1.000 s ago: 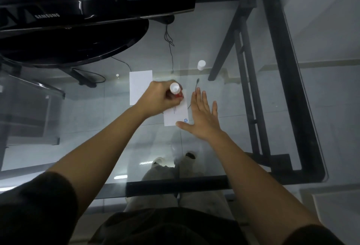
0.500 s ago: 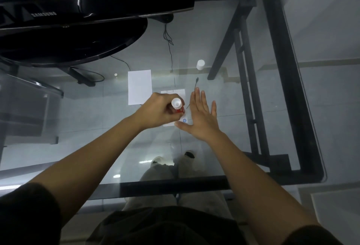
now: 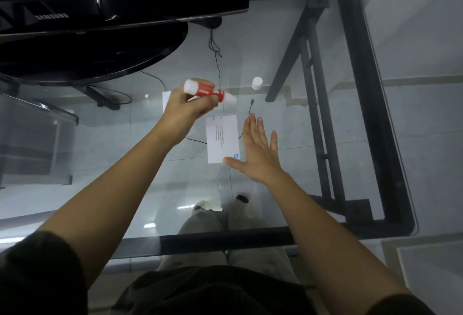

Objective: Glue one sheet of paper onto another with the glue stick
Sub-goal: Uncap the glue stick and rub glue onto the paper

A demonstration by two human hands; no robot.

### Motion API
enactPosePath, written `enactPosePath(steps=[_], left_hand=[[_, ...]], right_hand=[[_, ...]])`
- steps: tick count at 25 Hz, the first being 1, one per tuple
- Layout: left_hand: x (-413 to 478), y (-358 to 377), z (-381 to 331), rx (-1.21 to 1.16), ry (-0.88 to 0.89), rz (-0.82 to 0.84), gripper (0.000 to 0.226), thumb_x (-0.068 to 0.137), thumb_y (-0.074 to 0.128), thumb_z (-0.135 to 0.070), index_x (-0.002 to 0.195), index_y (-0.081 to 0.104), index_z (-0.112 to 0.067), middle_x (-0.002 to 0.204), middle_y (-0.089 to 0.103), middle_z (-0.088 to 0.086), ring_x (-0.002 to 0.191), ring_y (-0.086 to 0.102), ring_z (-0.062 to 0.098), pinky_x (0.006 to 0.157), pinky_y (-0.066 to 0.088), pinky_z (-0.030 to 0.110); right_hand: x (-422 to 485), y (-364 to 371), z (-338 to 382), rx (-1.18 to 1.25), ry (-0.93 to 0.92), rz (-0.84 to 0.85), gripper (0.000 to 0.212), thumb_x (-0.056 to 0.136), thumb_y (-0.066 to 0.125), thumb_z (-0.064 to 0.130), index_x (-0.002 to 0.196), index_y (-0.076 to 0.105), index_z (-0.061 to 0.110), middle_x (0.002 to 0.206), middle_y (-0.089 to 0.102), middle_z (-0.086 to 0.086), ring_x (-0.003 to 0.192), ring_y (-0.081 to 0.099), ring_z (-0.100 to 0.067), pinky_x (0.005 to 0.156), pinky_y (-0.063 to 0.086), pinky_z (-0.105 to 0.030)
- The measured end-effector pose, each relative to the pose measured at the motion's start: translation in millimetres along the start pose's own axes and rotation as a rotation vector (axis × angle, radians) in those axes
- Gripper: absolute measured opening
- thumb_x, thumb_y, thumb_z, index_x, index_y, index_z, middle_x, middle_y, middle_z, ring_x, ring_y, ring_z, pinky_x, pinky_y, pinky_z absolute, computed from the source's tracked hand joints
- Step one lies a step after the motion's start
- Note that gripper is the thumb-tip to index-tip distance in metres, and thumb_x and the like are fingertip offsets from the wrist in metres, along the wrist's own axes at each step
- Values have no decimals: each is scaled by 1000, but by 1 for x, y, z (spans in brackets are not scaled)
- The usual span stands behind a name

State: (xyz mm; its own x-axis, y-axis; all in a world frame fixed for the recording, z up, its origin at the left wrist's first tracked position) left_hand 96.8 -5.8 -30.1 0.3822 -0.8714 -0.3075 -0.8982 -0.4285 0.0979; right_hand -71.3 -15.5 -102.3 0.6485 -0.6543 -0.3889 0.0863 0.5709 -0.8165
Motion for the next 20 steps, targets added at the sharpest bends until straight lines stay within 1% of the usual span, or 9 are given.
enactPosePath(steps=[2,3,5,6,8,11,13,16,20], left_hand=[[-12,-18,25,-487,-157,-165,6,84,60,-7,88,62,-9,82,72,5,78,69,16,71,55,21],[-15,-25,38,-620,-239,-243,5,86,58,-6,88,61,-4,79,72,8,76,70,18,69,56,22],[-14,-28,51,-667,-366,-291,10,85,60,-7,92,59,-1,82,72,11,79,71,23,69,58,26],[-7,-25,50,-579,-395,-246,14,83,61,-8,95,58,-3,87,71,10,84,70,24,71,57,29],[14,-15,34,-219,-335,-120,20,79,66,-8,94,54,-12,97,69,7,90,66,21,76,53,31],[44,8,-8,369,-47,-4,37,71,76,-5,99,55,-16,96,66,3,84,66,15,79,53,25],[57,32,-24,610,107,59,42,72,78,-10,108,57,-13,102,64,3,89,65,15,81,51,23],[71,52,-27,698,193,76,38,75,75,-13,108,56,-11,104,64,4,90,63,16,77,46,16],[82,59,-21,777,231,82,39,77,74,-15,111,55,-10,111,65,8,94,62,18,83,45,24]], right_hand=[[0,0,0,0,-2,-4,111,75,51,69,142,-22,18,152,-29,0,129,-37,-11,102,-25,-43],[0,0,0,-1,-2,-4,111,75,51,69,142,-22,18,152,-29,0,129,-37,-11,102,-25,-43],[1,0,1,-6,2,-2,111,74,51,70,141,-23,19,152,-29,1,129,-37,-12,102,-24,-43],[1,1,1,-8,4,0,111,74,50,70,141,-23,20,152,-29,1,129,-37,-12,102,-25,-44],[2,1,0,-9,8,6,111,74,50,70,141,-24,21,152,-30,1,128,-39,-12,101,-26,-44],[1,3,-1,-17,21,11,110,75,49,70,141,-24,21,152,-30,1,127,-39,-12,99,-27,-43],[1,2,-2,-13,28,11,110,75,49,70,140,-24,21,152,-29,1,129,-38,-12,100,-28,-43],[2,1,-3,-22,37,6,108,75,48,71,141,-24,22,152,-29,1,136,-30,-18,100,-27,-43],[1,1,-2,-27,40,3,107,75,47,71,141,-22,22,153,-27,1,138,-27,-20,101,-26,-44]])
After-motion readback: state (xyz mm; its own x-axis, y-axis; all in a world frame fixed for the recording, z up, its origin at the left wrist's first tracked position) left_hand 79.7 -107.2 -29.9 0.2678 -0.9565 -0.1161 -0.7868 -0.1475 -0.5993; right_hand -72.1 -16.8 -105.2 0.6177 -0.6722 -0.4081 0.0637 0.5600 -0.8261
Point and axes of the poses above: each hand's wrist, its own x-axis towards the middle knuckle, its own y-axis out of the palm, z = x × y, the point moved 10 cm from there along x, towards the middle knuckle
